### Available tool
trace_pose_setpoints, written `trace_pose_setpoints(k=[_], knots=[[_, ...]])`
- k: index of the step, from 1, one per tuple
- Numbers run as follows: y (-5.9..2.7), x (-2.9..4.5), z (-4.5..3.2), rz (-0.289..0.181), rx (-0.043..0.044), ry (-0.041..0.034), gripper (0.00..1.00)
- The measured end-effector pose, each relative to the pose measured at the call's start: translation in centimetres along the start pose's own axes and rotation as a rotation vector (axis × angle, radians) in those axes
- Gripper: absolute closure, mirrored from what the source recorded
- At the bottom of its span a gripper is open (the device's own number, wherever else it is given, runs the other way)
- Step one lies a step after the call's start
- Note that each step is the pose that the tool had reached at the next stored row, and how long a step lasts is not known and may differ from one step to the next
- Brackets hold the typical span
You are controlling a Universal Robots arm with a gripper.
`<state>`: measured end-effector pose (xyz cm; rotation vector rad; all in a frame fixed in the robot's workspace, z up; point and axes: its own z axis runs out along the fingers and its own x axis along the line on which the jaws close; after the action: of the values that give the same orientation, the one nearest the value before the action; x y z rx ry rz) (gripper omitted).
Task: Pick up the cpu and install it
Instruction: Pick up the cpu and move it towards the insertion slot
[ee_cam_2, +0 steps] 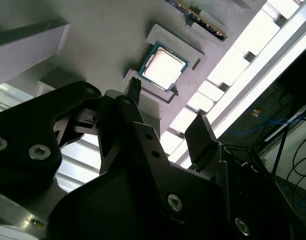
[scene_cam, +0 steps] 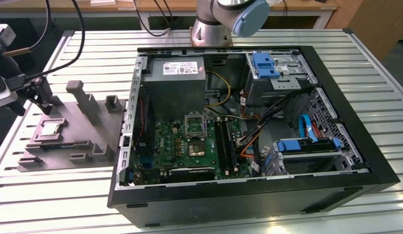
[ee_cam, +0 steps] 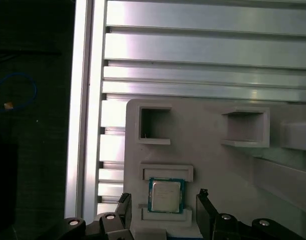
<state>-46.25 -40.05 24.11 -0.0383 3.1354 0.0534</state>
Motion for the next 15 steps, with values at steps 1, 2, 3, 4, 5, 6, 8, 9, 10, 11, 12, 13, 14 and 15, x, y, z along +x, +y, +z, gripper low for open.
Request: trace_pose_setpoints(k=[1, 2, 3, 4, 5, 6, 8, 9, 10, 11, 12, 13, 14, 15], knots=[[0.0, 0.0, 0.0, 0.0, 0.0001, 0.0001, 0.38], [0.0, 0.0, 0.0, 0.0, 0.0, 0.0001, 0.38], [0.0, 0.0, 0.0, 0.0, 0.0, 0.0001, 0.38], [0.0, 0.0, 0.02, 0.0, 0.0, 0.0, 0.38], [0.0, 0.0, 0.07, 0.0, -0.0001, -0.0003, 0.38], [0.0, 0.0, 0.13, 0.0, -0.0002, -0.0004, 0.38], [-0.01, 0.0, 0.33, 0.0, 0.0, 0.0, 0.38], [-0.02, 0.01, 0.49, 0.001, -0.0001, -0.0001, 0.38], [-0.03, 0.01, 0.66, 0.002, 0.0, -0.0001, 0.38], [-0.04, 0.01, 0.83, 0.003, 0.0, 0.0, 0.38], [-0.05, 0.01, 1.01, 0.003, 0.0001, 0.0, 0.38], [-0.08, 0.01, 1.19, 0.003, 0.0, -0.0001, 0.38], [-0.15, 0.0, 1.39, 0.003, 0.0, -0.0002, 0.38], [-0.22, 0.01, 1.56, 0.003, 0.0, 0.0, 0.38]])
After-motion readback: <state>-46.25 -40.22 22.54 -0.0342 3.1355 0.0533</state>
